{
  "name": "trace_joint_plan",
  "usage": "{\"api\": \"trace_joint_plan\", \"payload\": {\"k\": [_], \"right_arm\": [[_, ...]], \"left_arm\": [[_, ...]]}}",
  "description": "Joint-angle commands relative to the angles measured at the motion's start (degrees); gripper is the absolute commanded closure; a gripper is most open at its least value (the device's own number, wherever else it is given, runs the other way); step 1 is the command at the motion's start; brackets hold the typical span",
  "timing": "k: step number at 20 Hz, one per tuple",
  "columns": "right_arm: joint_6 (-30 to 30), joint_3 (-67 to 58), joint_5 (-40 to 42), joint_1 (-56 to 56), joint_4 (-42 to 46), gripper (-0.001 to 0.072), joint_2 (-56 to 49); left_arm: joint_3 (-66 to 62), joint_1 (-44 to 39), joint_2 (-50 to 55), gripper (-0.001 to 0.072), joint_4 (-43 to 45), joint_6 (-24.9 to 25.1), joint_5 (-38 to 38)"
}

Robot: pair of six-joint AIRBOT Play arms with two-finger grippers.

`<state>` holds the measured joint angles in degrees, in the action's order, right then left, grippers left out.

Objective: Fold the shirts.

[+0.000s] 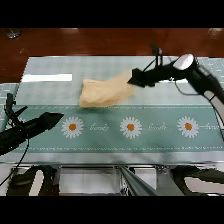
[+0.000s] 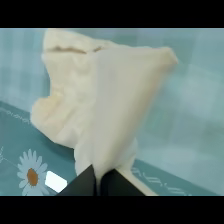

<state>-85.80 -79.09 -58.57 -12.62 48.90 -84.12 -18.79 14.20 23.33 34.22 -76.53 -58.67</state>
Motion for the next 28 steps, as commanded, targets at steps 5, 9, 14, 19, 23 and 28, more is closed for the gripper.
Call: {"api": "trace_joint_plan", "payload": {"k": [5, 9, 14, 19, 23, 28], "right_arm": [[-9.0, -29.1, -25.1, 12.1, 14.6, 0.0689, 0.0], [-11.2, -32.3, -35.1, 26.4, 13.6, 0.0690, 2.1], [-11.2, -32.2, -44.5, 43.1, 17.5, 0.0690, 7.5], [-9.2, -26.3, -47.8, 53.6, 20.7, 0.0689, 14.8], [-8.8, -10.1, -47.8, 60.5, 31.0, 0.0688, 23.7], [-12.5, 10.4, -46.2, 65.7, 53.3, 0.0688, 36.4]], "left_arm": [[0.0, 0.1, 0.0, 0.0686, -3.2, -0.6, -0.9], [0.0, 0.1, -0.1, 0.0686, -3.2, -0.6, -1.9], [0.0, 0.1, -0.1, 0.0686, -3.2, 1.1, -2.6], [0.0, 0.1, 0.0, 0.0686, -3.2, 1.1, -2.6], [0.0, 0.1, 0.0, 0.0686, -3.2, 1.1, -2.1], [0.0, 0.1, 0.0, 0.0686, -3.2, 1.1, -1.6]]}}
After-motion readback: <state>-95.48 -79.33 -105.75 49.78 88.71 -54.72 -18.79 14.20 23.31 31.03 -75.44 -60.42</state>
